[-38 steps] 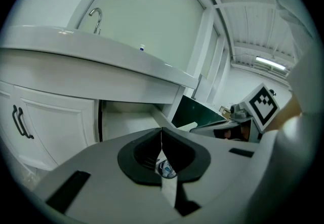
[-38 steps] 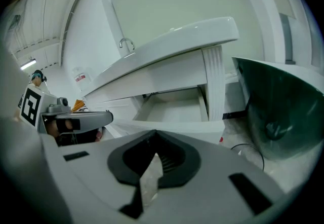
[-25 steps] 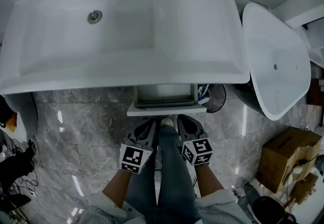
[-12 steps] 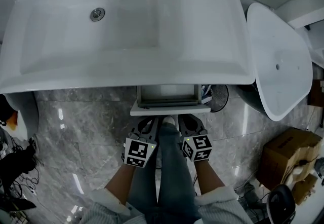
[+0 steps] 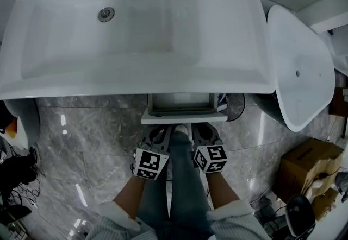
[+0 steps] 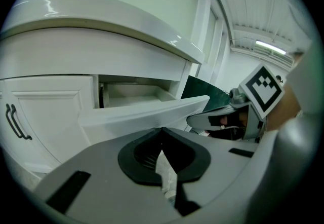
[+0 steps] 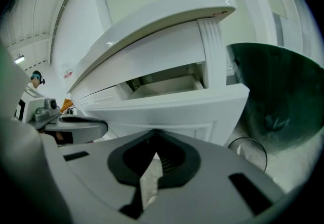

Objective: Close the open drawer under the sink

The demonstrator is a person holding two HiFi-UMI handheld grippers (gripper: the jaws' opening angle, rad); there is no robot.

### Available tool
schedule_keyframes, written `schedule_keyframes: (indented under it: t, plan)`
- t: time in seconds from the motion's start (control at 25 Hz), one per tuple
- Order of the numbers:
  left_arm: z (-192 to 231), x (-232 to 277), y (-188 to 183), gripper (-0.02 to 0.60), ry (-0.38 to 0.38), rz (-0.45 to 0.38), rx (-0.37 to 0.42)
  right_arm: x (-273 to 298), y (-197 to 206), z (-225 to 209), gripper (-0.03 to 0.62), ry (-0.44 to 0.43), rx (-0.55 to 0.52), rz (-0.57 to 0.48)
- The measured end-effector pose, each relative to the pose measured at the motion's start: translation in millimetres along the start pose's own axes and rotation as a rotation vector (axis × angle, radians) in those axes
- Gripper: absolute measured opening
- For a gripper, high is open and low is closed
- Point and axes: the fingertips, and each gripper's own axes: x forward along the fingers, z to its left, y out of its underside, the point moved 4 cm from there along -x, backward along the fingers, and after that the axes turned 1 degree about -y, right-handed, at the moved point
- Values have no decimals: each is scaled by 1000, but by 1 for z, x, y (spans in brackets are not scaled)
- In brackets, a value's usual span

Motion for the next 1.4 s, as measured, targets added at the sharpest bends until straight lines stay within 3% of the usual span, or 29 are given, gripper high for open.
schedule_keyframes:
  t: [0.48,1.4]
  plan:
    - [13,10,-18,15,-13,-30,3,12,-19,-2,9,40,2,-50]
    - [34,28,-38,15,-14,-47,52,22,-48,4,11,45,-117,-165]
